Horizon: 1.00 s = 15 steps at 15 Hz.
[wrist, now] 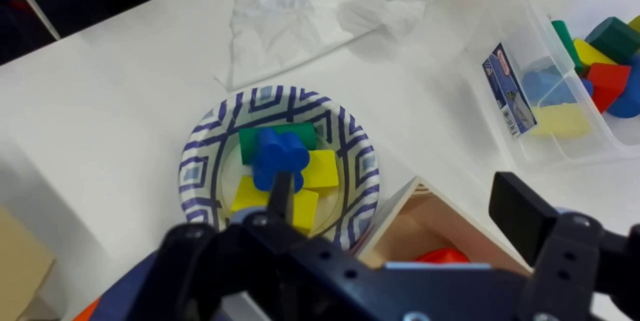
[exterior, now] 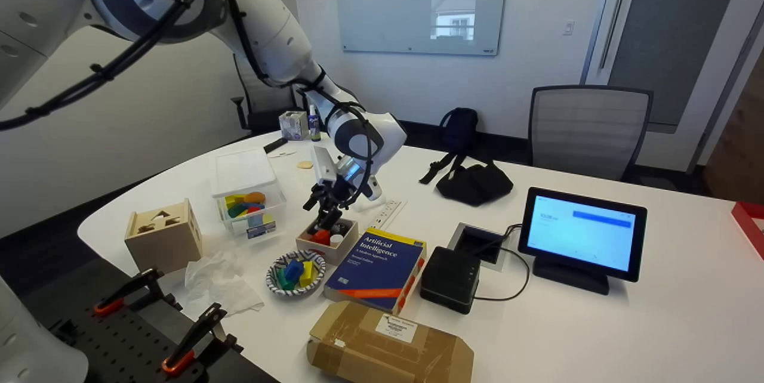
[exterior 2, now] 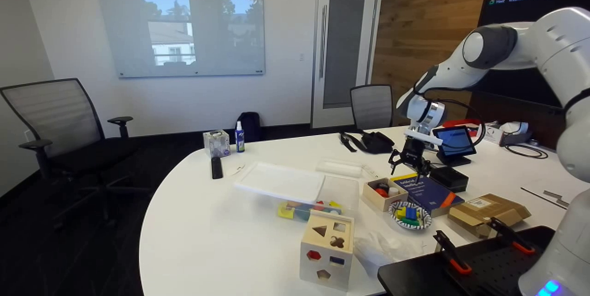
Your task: Put the blue block in the toy box
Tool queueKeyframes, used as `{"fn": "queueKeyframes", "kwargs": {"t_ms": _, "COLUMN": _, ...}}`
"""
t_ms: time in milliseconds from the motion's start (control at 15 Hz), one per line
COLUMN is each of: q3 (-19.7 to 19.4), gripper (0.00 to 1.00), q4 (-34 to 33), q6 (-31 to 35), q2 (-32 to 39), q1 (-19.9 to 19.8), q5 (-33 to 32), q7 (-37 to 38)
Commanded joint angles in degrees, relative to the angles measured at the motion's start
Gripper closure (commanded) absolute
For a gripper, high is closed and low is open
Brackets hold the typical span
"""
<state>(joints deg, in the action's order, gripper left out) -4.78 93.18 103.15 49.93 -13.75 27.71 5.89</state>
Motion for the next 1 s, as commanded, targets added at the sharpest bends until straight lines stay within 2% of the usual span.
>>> {"fn": "queueKeyframes", "kwargs": {"t_ms": 0, "q3": 0.4, "gripper": 0.0, "q4": 0.9, "q6": 1.0, "q2": 0.7, "q1": 1.1, "q5": -0.6, "q7": 1.9}}
{"fn": "queueKeyframes", "kwargs": {"t_ms": 400, "q3": 0.8, "gripper": 0.0, "q4": 5.6, "q6": 4.4, "q2": 2.0, "q1": 2.9, "q5": 1.0, "q7": 4.4}}
{"fn": "queueKeyframes", "kwargs": {"t_ms": 933, "q3": 0.2, "gripper": 0.0, "q4": 12.2, "q6": 7.5, "q2": 0.4, "q1": 3.2, "q5": 2.1, "q7": 9.2}}
